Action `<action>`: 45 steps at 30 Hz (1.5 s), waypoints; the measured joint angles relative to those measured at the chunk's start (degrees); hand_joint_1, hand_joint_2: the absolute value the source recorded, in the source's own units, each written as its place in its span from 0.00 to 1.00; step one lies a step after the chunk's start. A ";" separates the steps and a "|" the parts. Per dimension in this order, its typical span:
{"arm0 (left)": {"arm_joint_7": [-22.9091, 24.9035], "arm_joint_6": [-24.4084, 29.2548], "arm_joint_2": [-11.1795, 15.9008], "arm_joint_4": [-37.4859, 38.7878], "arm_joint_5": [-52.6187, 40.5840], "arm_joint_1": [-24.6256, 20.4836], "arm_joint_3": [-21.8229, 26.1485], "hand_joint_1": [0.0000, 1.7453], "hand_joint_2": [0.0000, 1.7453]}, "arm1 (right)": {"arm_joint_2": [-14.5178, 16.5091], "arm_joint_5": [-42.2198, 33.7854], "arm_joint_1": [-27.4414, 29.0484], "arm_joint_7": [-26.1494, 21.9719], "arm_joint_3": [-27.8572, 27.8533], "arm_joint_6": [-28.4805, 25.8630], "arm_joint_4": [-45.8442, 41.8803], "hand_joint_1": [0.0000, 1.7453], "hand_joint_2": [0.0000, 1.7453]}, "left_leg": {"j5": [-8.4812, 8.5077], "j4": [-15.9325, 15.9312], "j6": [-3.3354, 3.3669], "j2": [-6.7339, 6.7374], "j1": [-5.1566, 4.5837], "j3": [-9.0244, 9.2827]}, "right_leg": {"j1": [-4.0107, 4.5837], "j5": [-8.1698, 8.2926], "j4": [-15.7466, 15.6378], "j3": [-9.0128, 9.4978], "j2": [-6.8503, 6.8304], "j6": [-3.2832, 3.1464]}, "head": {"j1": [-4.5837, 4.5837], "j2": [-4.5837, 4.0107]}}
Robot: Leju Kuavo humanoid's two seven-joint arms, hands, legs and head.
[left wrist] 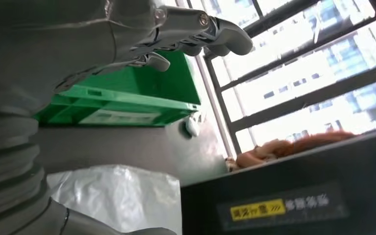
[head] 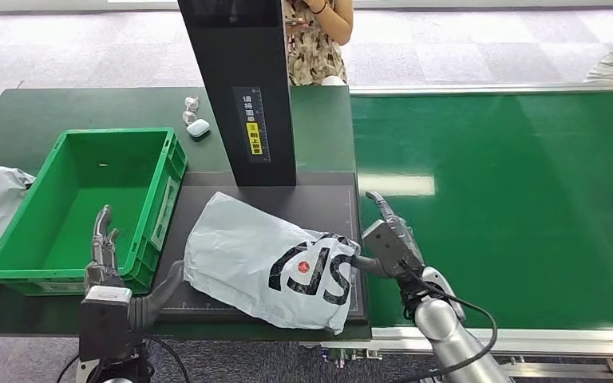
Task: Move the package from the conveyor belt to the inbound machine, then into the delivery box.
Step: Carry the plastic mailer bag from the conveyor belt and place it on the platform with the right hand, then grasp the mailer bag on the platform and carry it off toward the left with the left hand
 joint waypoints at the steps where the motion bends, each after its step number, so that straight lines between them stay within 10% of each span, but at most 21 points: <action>1: 0.03 -0.05 -0.02 -0.16 -0.16 0.01 0.09 0.00 1.00 | 0.00 -0.86 1.25 -0.91 -0.57 0.00 -1.81 0.00 1.00 | 0.00 0.00 0.00 -0.01 0.00 0.00 | 0.00 0.00 0.00 0.00 -0.01 0.01 | -0.01 0.00; 17: 10.52 -29.87 2.35 11.40 -18.90 -8.30 -18.48 0.00 1.00 | 1.72 -6.91 10.23 -6.33 -6.18 3.01 -20.26 0.00 1.00 | 0.00 0.04 0.02 0.00 -0.04 -0.01 | -0.06 0.03 -0.03 0.00 -0.01 0.02 | 0.01 0.00; 36: 9.08 -31.17 6.05 21.76 -11.14 -16.56 -27.91 0.00 1.00 | 1.73 -7.19 14.37 -5.86 -8.82 2.31 -26.67 0.00 1.00 | 0.00 0.03 0.01 0.01 -0.02 -0.01 | -0.04 0.04 -0.02 0.00 -0.01 -0.01 | 0.01 0.00; 40: 8.51 -29.49 6.54 22.50 -10.10 -16.82 -27.89 1.00 1.00 | 1.73 -6.07 15.47 -5.75 -9.13 2.32 -27.03 0.00 1.00 | 0.00 0.03 0.01 0.01 -0.02 0.00 | -0.04 0.04 -0.02 0.00 -0.01 -0.02 | 0.01 0.00; 45: 7.65 -26.88 6.92 23.18 -9.16 -17.11 -27.36 1.00 1.00 | 1.73 -5.06 16.15 -5.73 -9.46 2.31 -27.20 0.00 1.00 | 0.00 0.03 0.01 0.02 -0.02 0.00 | -0.04 0.05 -0.01 0.01 0.00 -0.02 | 0.00 0.00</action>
